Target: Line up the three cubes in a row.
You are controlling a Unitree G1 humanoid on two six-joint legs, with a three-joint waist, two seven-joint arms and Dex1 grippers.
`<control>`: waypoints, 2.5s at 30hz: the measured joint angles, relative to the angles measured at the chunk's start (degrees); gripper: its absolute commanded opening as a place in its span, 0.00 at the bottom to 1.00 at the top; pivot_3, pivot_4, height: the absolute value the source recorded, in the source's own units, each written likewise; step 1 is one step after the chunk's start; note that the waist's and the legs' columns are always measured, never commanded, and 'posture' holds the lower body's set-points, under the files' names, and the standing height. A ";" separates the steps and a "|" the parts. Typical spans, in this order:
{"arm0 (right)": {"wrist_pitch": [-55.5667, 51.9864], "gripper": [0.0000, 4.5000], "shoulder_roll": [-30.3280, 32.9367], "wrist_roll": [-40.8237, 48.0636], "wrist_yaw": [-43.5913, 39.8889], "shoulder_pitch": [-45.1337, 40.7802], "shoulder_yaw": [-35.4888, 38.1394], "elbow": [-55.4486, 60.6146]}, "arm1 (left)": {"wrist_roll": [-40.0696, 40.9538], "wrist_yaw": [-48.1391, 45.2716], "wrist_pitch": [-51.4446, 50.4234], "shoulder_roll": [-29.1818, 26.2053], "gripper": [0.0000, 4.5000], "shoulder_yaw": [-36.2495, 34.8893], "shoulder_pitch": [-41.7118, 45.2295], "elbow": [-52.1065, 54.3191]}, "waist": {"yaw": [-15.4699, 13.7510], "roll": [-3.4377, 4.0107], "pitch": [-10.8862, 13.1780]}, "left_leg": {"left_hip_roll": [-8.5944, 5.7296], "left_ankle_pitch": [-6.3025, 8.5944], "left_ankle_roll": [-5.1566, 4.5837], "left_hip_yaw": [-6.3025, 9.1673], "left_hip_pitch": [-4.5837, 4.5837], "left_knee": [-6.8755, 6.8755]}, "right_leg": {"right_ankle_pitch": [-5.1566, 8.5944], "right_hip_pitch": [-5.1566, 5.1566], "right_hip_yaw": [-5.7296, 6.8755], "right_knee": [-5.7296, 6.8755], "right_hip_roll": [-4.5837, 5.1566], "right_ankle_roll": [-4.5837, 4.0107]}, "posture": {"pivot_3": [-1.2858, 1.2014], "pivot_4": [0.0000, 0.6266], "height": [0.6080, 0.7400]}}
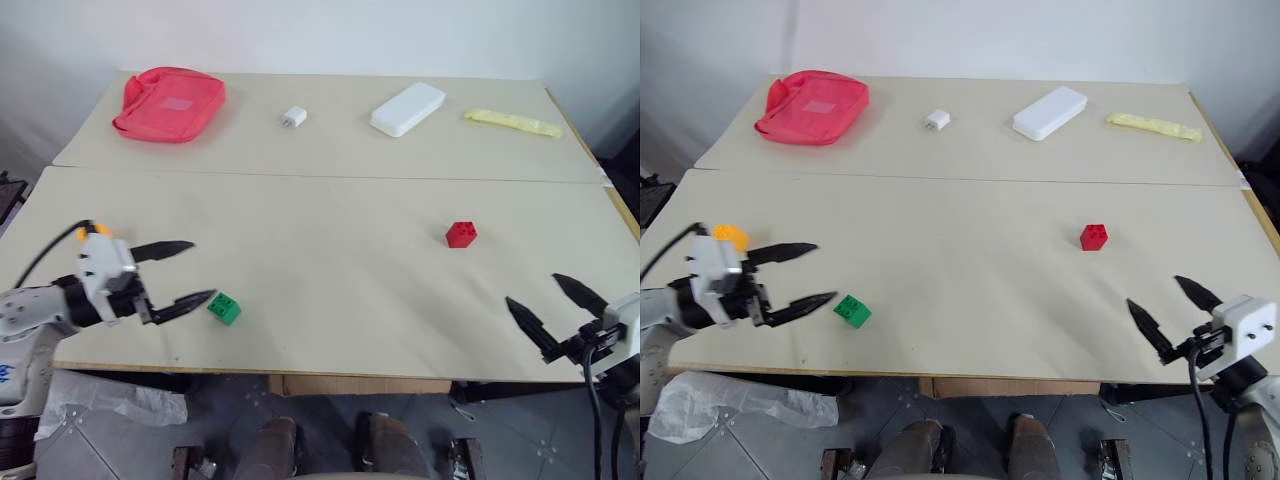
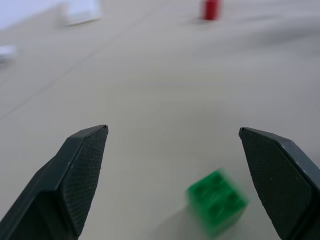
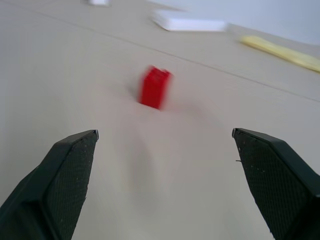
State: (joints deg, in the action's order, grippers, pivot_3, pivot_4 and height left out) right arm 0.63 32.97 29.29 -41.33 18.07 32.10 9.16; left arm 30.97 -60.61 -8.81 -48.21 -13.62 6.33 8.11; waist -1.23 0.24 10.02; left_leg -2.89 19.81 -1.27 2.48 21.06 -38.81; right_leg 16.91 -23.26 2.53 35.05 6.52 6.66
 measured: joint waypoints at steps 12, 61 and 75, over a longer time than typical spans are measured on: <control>-19.15 1.00 0.16 -1.88 11.45 -22.59 -13.57 5.13 | -4.65 1.21 1.93 9.17 0.99 8.18 13.11 -6.15 | 1.54 0.07 0.02 | 0.18 -0.21 0.21 -0.23 0.08 -0.16 | 0.03 -0.35 -0.24 0.59 -0.19 -0.06 | 0.52 0.24 1.00; 0.00 0.34 -4.32 -18.29 -37.49 -59.75 -48.87 -36.49 | -5.97 5.56 -2.29 8.87 1.00 3.87 0.83 5.75 | 1.63 -0.05 0.12 | -0.02 -0.17 0.04 -0.05 0.20 -0.22 | 0.01 -0.31 -0.02 0.48 -0.02 -0.02 | 0.52 0.24 1.00; 0.12 0.99 -2.65 -15.62 -40.77 -58.61 -44.82 -31.71 | -4.50 9.35 -3.14 8.39 1.00 -4.54 -2.70 8.59 | 1.45 -0.03 0.14 | -0.01 -0.18 0.09 -0.02 0.23 -0.20 | 0.02 -0.33 0.01 0.47 -0.02 -0.02 | 0.52 0.24 1.00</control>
State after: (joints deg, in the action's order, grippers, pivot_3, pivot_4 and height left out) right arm 0.74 30.32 13.66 -82.10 -40.54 -12.71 -22.55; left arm 26.46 -51.26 -11.95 -39.82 -18.16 3.64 16.70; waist 0.22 0.22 10.16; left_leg -2.90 19.63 -1.18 2.45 21.29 -39.01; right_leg 16.92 -23.60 2.53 35.51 6.50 6.63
